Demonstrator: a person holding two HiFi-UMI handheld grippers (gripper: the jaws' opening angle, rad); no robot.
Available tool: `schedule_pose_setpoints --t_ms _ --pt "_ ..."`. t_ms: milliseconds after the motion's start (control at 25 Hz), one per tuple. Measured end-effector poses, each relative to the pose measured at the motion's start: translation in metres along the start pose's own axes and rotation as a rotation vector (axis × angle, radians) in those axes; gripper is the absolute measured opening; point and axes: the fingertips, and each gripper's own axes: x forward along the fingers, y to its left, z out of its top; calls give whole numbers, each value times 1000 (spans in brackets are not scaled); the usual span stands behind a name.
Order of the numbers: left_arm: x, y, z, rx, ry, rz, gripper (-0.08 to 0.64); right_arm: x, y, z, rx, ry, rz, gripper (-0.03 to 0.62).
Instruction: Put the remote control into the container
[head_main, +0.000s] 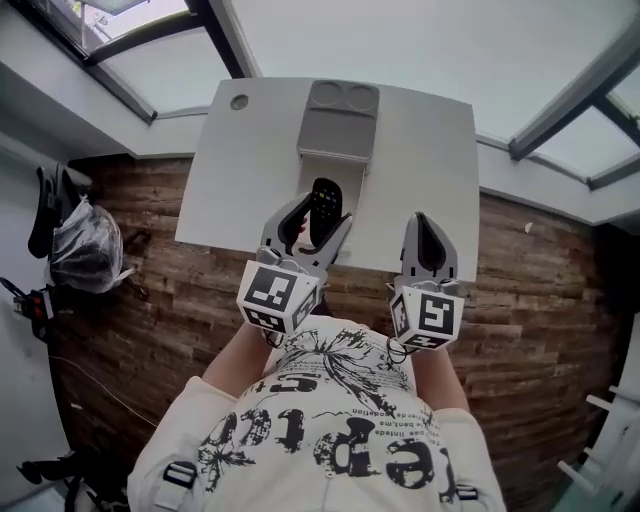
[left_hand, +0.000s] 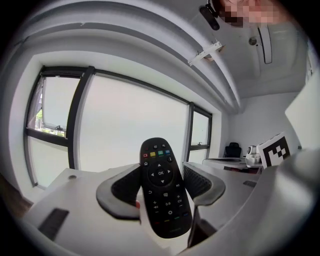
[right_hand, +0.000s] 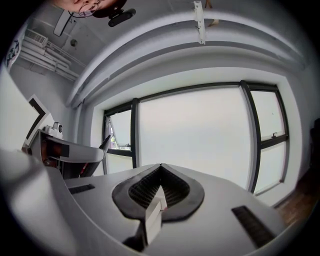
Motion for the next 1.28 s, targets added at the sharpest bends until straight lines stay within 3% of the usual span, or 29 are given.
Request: schedule_pose_setpoints --t_ms 280,480,920,1280 --pt "22 59 6 22 47 -102 272 51 23 3 4 22 -104 2" --pt "30 98 -4 -10 88 -114 272 81 43 0 8 38 -116 2" --pt "58 111 -37 -91 175 -24 272 131 33 -18 -7 118 2 2" --pt "96 97 -130 -171 372 32 272 152 20 -55 2 223 104 2"
